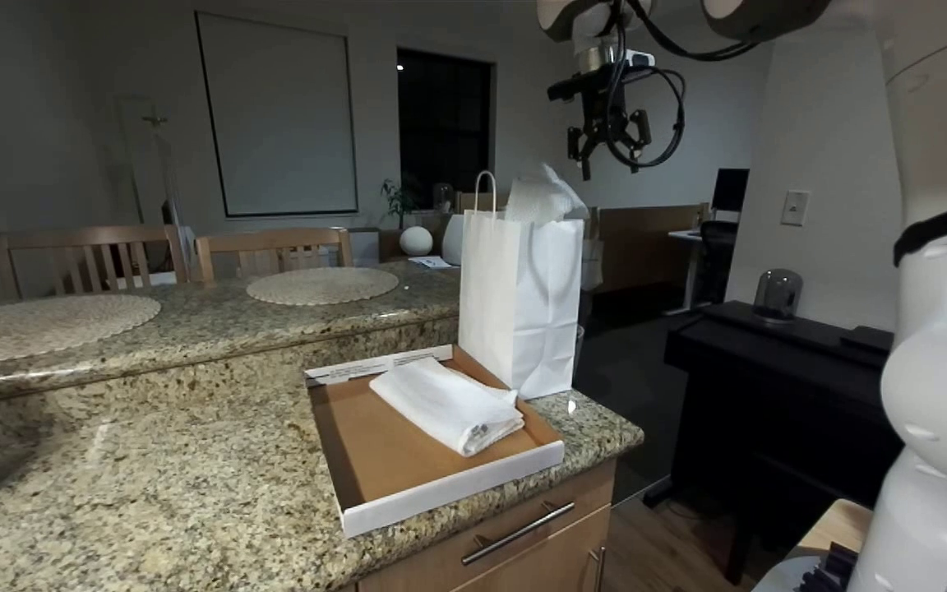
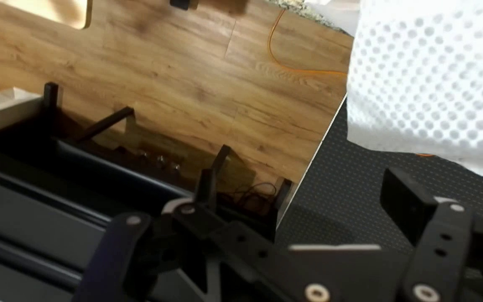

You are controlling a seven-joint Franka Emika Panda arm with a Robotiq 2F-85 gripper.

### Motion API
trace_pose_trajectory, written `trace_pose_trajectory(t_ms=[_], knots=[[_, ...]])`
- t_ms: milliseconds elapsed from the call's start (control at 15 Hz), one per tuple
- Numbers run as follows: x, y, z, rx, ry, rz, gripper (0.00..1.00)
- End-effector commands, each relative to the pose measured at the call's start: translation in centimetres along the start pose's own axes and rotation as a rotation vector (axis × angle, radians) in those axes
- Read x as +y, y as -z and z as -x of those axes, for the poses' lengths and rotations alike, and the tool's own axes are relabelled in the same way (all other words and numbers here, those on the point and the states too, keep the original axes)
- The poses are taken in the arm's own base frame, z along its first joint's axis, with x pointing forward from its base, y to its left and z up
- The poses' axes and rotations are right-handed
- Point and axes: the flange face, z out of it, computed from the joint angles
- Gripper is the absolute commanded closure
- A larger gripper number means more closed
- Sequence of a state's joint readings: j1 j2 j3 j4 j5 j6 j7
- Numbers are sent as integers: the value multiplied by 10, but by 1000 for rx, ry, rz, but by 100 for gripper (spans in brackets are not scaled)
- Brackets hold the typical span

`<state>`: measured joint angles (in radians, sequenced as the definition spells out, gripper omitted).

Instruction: Put the white towels inside the white paper bag

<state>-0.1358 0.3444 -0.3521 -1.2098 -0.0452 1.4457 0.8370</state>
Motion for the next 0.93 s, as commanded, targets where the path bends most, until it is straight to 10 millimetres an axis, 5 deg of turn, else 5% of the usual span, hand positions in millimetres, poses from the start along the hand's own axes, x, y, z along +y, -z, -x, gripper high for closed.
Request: trace_pose_trajectory(t_ms=[0,467,867], knots=[[1,-40,-24,-177,-88,-44,0],[-14,-113,-44,-507,-240,-81,0],[-7,-103,-52,-673,-279,-238,0]])
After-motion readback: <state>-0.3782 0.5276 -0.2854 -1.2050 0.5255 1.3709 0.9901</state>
